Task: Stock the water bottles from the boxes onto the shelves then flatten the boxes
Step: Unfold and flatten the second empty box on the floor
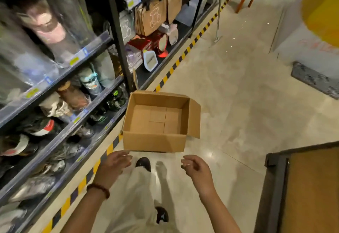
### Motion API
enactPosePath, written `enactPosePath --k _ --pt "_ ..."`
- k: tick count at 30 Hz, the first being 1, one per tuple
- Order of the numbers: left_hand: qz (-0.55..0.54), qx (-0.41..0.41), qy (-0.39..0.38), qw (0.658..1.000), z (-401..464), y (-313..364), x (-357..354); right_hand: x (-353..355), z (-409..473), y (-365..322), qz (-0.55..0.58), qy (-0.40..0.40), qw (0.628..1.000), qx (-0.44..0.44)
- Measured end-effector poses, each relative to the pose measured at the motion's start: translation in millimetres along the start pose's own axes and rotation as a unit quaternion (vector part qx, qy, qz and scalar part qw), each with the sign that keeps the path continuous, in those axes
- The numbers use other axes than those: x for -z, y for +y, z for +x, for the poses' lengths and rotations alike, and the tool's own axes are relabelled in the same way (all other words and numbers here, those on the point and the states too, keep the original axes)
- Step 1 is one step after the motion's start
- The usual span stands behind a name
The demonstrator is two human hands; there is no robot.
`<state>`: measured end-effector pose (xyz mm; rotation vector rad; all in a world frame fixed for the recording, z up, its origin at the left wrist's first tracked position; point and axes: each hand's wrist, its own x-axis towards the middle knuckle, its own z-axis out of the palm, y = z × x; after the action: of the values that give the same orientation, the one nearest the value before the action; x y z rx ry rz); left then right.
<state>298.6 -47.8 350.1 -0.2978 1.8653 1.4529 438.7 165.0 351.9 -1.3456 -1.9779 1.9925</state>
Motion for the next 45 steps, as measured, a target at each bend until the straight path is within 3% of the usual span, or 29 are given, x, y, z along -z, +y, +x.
enactPosePath --k 10,16,20,22,26,31,33,37,42,45 --pt "0.127 0.038 -0.002 0.991 213.1 55.9 -27.2 -31.9 220.5 -33.5 -0.045 -0.001 0.998 -0.039" --pt "0.213 0.086 -0.001 0.973 339.0 10.0 -59.7 -25.3 346.8 29.0 -0.057 0.007 0.995 -0.085" --pt "0.260 0.119 0.084 0.954 413.6 -55.4 -55.3 -7.8 424.3 93.3 -0.155 0.006 0.982 -0.106" --pt "0.296 0.154 0.136 0.933 438.5 -85.1 -50.9 2.5 455.4 124.6 -0.221 0.014 0.969 -0.112" --pt "0.425 0.200 0.224 0.854 474.6 -145.8 -27.7 13.6 496.2 170.6 -0.319 0.017 0.939 -0.124" --pt "0.363 0.239 0.221 0.873 507.8 -184.6 -23.2 13.6 522.0 210.6 -0.348 -0.034 0.924 -0.158" --pt "0.319 0.240 0.253 0.881 518.3 -192.3 -25.3 10.0 526.0 224.3 -0.329 -0.040 0.929 -0.168" --pt "0.169 0.252 0.367 0.879 527.3 -190.6 -34.9 3.5 527.8 242.6 -0.241 0.000 0.947 -0.213" --pt "0.130 0.248 0.393 0.876 526.2 -195.9 -33.5 -1.7 528.7 247.5 -0.177 0.030 0.955 -0.237" --pt "0.023 0.260 0.419 0.870 529.4 -199.9 -23.8 -6.9 526.3 244.8 -0.153 0.057 0.955 -0.248"
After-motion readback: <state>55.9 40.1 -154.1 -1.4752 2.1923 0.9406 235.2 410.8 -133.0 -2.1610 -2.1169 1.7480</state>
